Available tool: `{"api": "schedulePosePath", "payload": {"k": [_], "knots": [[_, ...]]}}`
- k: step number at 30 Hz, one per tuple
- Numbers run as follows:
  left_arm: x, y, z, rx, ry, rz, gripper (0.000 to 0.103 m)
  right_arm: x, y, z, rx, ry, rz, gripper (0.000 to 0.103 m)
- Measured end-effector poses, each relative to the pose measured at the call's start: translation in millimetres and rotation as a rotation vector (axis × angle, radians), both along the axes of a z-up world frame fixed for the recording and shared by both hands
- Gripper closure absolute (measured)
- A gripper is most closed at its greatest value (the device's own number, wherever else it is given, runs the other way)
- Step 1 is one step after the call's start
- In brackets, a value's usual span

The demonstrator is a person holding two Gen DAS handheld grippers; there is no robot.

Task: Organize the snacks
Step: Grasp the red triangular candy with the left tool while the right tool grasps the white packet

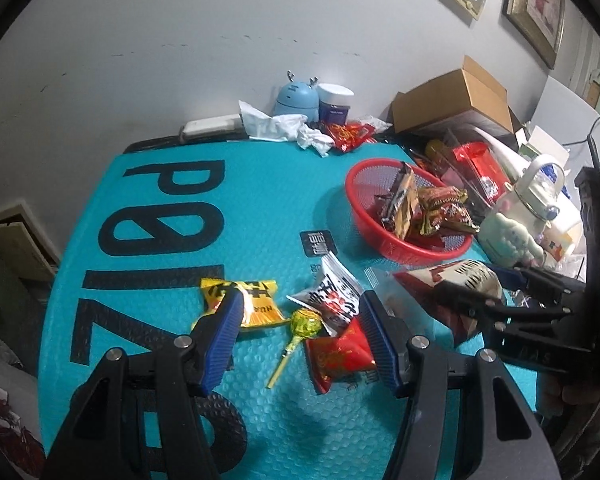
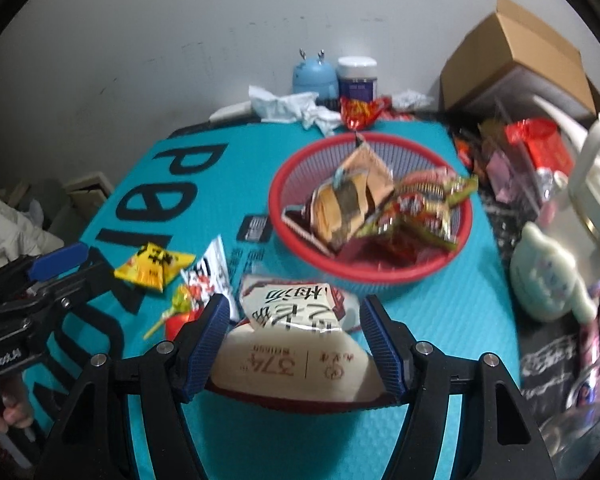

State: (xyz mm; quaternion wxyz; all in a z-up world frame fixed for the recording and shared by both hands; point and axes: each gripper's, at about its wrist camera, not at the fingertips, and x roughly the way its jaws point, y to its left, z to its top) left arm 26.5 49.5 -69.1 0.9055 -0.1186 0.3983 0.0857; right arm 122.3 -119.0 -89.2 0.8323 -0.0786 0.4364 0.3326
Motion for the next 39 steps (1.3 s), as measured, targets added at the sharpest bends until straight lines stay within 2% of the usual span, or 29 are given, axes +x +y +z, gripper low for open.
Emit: {"api": "schedulePosePath", "payload": {"k": [6,7,8,10,11,14,24,32,39], "knots": [[-1,-9,-9,-0.009,0.025,-0.031,0.044,-4,-18,-21,-0.011,0.067,-0.026,0.036],[-1,-12,-12,-0.010,0.031,-0.037,0.044,-4,-21,-24,-0.006,0.075,-0.029,0.045],[-2,-14,-15,-0.013,0.038,-0.042,0.044,-5,-25,-26,0.013,0.086,-0.020,0.048],[-1,-18,-20,-0.027,0.050,-0.057,0.044,-9,-30,-25,0.034,0.078,-0.010,0.053],[-1,-20,-23,-0.039,0.058,-0.065,0.044,-11,-31,-23,0.032,0.068,-0.008,0.059],[2,-23,-31,-0.062,0.078,-0.074,0.044,-15,-36,-22,0.002,0.034,-0.006,0.064],[18,-35,-54,-0.096,0.128,-0.102,0.044,-20,-59,-35,0.026,0.090,-0.012,0.064],[33,-37,-67,-0.082,0.157,-0.107,0.044,-22,-61,-42,0.031,0.100,0.001,0.043],[40,-39,-73,-0.075,0.159,-0.115,0.044,-22,-60,-50,0.022,0.113,0.003,0.040]]}}
